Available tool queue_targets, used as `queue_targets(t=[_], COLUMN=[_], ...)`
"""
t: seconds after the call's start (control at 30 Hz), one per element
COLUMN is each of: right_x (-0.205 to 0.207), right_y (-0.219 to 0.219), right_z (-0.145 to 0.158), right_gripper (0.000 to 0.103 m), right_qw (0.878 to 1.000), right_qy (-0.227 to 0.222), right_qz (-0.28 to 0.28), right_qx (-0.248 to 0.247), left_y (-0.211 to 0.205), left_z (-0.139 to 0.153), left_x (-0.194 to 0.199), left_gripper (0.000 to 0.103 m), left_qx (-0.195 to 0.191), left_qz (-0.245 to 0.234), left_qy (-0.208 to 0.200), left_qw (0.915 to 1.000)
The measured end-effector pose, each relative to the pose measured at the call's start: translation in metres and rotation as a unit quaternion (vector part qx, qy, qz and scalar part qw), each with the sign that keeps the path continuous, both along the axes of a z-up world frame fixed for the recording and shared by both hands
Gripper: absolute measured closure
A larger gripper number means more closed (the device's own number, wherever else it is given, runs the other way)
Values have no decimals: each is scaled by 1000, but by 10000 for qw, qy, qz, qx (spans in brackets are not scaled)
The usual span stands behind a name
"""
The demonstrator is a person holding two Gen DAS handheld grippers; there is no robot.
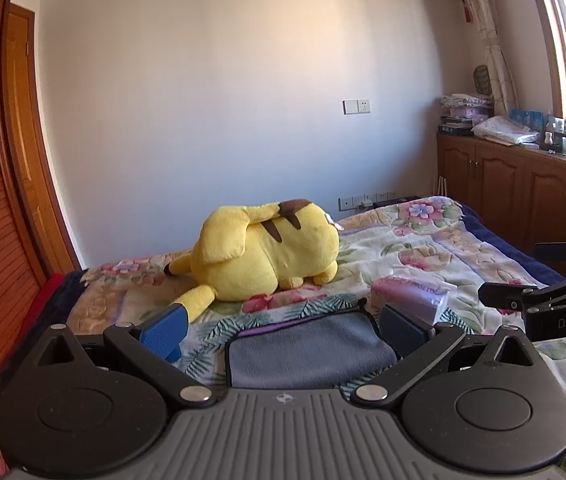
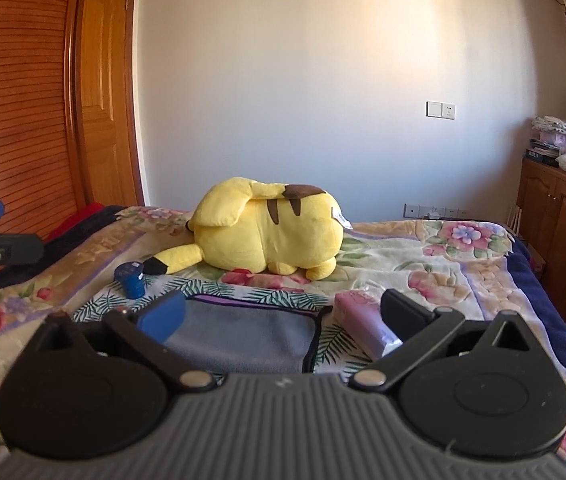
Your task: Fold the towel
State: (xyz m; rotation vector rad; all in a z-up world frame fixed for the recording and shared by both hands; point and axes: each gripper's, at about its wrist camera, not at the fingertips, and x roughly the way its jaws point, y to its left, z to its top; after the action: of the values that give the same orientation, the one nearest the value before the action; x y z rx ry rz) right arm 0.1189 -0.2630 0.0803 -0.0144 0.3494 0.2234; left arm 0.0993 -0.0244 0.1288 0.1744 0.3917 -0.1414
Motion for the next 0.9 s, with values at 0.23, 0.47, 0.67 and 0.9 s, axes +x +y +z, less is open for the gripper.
queue_targets(t=[0.23,0.47,0.67,0.9], right_x=[-24,-47,-63,-76], right_y=[3,8,9,15], right_z=[-6,-17,-31,-50], right_gripper=[0,0,0,0], right_qw=[9999,9998,9998,9997], right_qy=[-59,-48,40,138], right_qz=[-101,-146,-176,-189], right_qx=[49,-83,-31,-51], left_y=[6,7,3,2], left_z=[-22,-44,-63,-86], left_x=[-22,-44,-60,-75], left_gripper=[16,16,16,16], left_qx=[-55,97,-40,-272], left_qz=[38,117,175,211], left_qy=[149,210,375,495], left_qw=[9999,9997,9991,9982])
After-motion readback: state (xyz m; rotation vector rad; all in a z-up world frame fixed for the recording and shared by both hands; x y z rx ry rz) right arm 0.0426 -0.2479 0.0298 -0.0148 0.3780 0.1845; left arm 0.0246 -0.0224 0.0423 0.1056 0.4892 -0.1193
